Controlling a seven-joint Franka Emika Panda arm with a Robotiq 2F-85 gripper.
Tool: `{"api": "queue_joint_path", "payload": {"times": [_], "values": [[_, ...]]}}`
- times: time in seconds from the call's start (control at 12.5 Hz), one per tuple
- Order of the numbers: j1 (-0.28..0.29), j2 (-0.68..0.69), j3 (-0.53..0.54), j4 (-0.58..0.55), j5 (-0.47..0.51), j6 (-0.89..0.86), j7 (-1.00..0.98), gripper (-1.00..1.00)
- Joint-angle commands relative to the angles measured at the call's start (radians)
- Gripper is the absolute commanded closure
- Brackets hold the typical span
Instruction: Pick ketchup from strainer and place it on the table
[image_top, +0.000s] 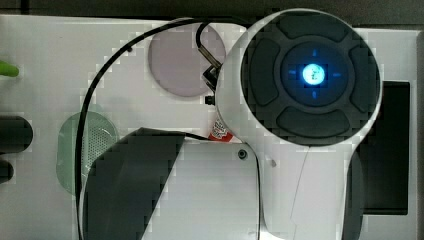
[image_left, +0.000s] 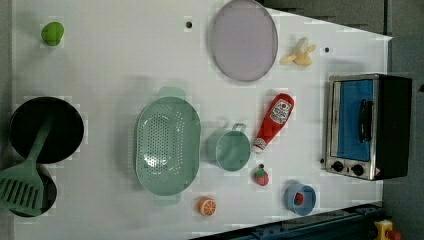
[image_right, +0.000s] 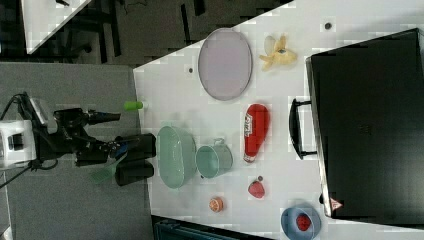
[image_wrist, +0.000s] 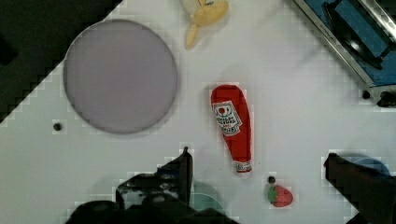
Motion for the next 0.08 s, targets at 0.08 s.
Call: {"api": "queue_joint_path", "payload": {"times": [0.08], "values": [[-0.007,0.057,0.003,-0.017,0.000,-0.026,0.055,-1.00]]}}
